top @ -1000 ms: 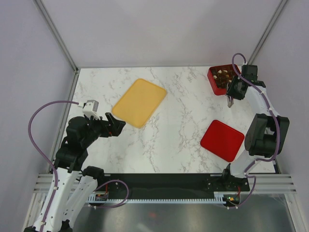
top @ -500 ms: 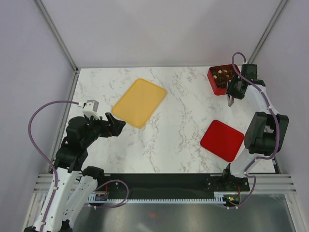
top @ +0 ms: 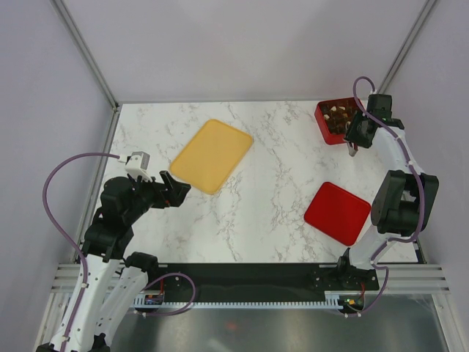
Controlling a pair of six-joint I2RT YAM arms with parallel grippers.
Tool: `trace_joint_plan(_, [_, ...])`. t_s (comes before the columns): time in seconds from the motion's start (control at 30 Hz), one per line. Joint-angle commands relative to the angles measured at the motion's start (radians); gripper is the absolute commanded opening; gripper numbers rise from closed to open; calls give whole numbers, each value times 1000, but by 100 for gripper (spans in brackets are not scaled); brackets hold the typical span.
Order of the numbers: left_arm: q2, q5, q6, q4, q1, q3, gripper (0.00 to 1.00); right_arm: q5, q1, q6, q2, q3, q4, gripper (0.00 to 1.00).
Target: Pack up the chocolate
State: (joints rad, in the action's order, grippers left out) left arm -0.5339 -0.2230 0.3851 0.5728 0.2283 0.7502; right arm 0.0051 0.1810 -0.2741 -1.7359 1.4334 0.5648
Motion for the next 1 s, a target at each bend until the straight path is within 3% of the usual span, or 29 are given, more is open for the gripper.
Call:
trace_joint_plan(0.0, [6,-19,-25,-25,-6,1,100,-4,-3,7,35,67,9,48])
trace_joint_plan(0.1, [5,-18,-23,-27,-4,3,100,-4,-34,-4,76,78,14,48])
trace_joint_plan(0.53, [9,-10,-22,-25,-4,1,100,139,-466,-79,131,-136,-164,48])
trace_joint_plan(0.97, [11,-9,-22,-24,-4,0,100,300,-707,-175,85,-333,-322,50])
